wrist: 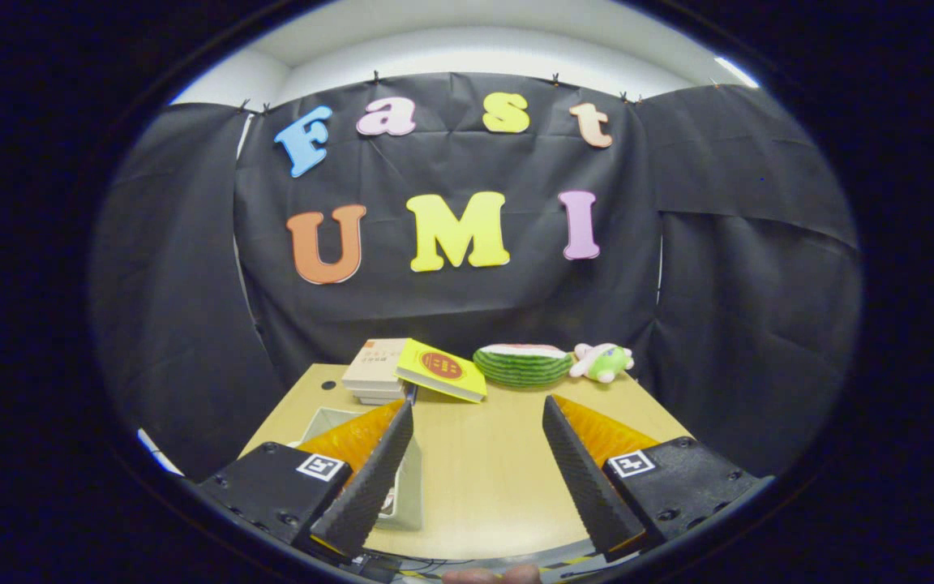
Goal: Open the storage box then place both shoes into the box .Put the left shoe in first, then the right shoe, with the right side of both shoes facing outward in a uniform manner.
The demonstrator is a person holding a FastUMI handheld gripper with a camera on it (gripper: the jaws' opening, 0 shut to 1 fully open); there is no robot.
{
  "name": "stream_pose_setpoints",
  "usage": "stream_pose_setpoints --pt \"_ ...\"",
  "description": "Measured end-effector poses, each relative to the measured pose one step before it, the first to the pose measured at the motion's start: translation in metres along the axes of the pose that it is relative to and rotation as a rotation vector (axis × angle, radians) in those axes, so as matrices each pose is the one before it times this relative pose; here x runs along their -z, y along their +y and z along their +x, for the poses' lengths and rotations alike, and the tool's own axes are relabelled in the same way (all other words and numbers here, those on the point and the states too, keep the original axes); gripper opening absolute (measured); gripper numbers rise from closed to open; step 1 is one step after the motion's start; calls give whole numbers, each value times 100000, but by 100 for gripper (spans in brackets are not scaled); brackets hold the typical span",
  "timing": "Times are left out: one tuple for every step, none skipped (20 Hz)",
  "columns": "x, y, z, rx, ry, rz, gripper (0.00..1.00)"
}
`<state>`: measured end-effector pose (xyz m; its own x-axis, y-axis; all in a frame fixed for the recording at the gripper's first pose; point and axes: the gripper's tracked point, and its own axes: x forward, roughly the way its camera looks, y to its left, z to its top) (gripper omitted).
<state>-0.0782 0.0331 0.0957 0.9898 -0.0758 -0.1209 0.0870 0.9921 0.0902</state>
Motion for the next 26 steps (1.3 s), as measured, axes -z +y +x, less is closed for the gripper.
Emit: stream_pose_setpoints --pt "345 -170 -349 -333 256 -717 100" --pt "137 82 -375 -861 -69 -22 100" --pt "-172 1262 -118 -672 -67 -149 100" --pt "-37 198 -454 -427 -213 -175 100" --pt "-247 73 -360 386 -781 -542 100" --pt "-381 175 -370 360 -1070 70 100" --pt "-444 294 -396 153 -965 197 100" --pt "-510 241 -313 571 -1231 597 100" --pt "-175 112 -270 761 -616 636 100" --pt "-259 354 -269 324 -881 368 100" --pt "88 376 -88 -155 -208 -634 100" --pt "141 167 -84 356 -142 -1206 100" --pt "83 204 -71 638 -303 -276 100" --pt "97 284 -190 475 -185 -93 100" --pt "-16 346 -205 484 -581 464 100" --pt "84 366 -235 267 -64 367 100" --pt "173 232 -212 681 -88 -291 100" --pt "-52 40 -122 970 -585 -296 100" --pt "-81 105 -75 966 -705 152 100" --pt "-9 229 -132 616 -41 739 100" --pt "130 80 -194 654 140 422 100" --pt "43 102 -161 764 -137 156 100" --pt "-90 -60 -18 851 -292 -411 100" --pt "-71 180 -223 295 -177 -468 100" --pt "41 206 -160 372 361 -108 100" --pt "-191 144 -172 321 -418 142 100"
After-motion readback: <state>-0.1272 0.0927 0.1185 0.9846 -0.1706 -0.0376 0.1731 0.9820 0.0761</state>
